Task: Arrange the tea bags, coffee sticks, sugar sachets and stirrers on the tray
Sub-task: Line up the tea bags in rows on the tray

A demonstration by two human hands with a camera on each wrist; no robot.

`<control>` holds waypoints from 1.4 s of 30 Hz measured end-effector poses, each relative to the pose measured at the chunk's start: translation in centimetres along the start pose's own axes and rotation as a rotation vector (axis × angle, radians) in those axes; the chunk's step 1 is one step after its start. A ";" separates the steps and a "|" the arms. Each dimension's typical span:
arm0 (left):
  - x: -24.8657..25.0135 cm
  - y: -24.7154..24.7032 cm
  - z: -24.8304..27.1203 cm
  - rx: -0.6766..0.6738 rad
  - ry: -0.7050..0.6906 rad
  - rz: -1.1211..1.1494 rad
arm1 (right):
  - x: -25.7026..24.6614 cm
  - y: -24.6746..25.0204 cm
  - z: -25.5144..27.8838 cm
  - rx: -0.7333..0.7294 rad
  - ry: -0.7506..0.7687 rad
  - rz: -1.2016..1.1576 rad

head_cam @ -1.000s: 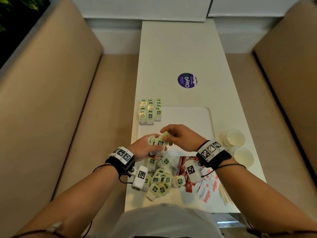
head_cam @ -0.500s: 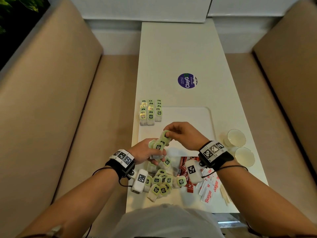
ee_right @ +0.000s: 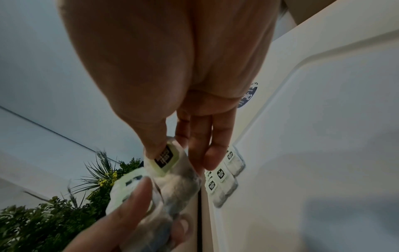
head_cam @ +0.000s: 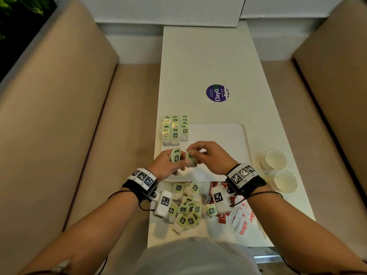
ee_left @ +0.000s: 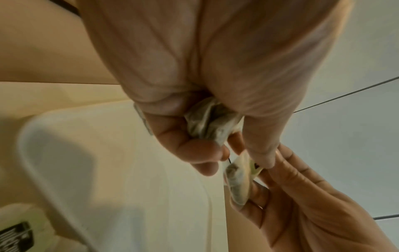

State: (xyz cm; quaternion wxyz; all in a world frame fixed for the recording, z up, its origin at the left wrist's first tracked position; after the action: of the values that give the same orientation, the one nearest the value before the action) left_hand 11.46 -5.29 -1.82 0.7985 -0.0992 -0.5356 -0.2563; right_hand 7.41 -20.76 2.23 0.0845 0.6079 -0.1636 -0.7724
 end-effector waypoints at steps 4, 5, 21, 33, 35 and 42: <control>0.6 0.0 -0.3 -0.006 -0.029 -0.015 | 0.0 -0.3 -0.3 0.031 0.007 -0.042; 0.5 0.1 -0.4 0.004 -0.027 -0.010 | 0.1 -0.4 -0.4 0.040 -0.002 -0.046; -2.1 2.5 -3.9 0.183 0.154 0.146 | 4.6 -2.4 -2.9 0.078 -0.151 0.141; -5.2 3.2 -6.7 0.147 0.349 0.218 | 9.2 -2.6 -9.7 0.174 -0.326 0.295; -5.6 3.1 -6.9 0.128 0.363 0.236 | 9.6 -3.0 -10.3 0.149 -0.347 0.291; -6.7 3.2 -7.6 0.093 0.394 0.282 | 10.5 -3.5 -11.9 0.149 -0.391 0.338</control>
State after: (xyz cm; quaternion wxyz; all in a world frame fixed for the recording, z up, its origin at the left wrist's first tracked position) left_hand 17.25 -3.87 -10.59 0.9191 -0.0841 -0.3618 -0.1318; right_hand 16.52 -22.75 -11.05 0.1342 0.4157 -0.3322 -0.8360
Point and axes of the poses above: each hand's wrist, its own z-axis away from the middle knuckle, its own y-axis out of the back of the hand, x = y × z, the point moved 7 cm from there along -z, towards the middle knuckle, and after that the axes turned 10 degrees about x, right-handed, at the moved point
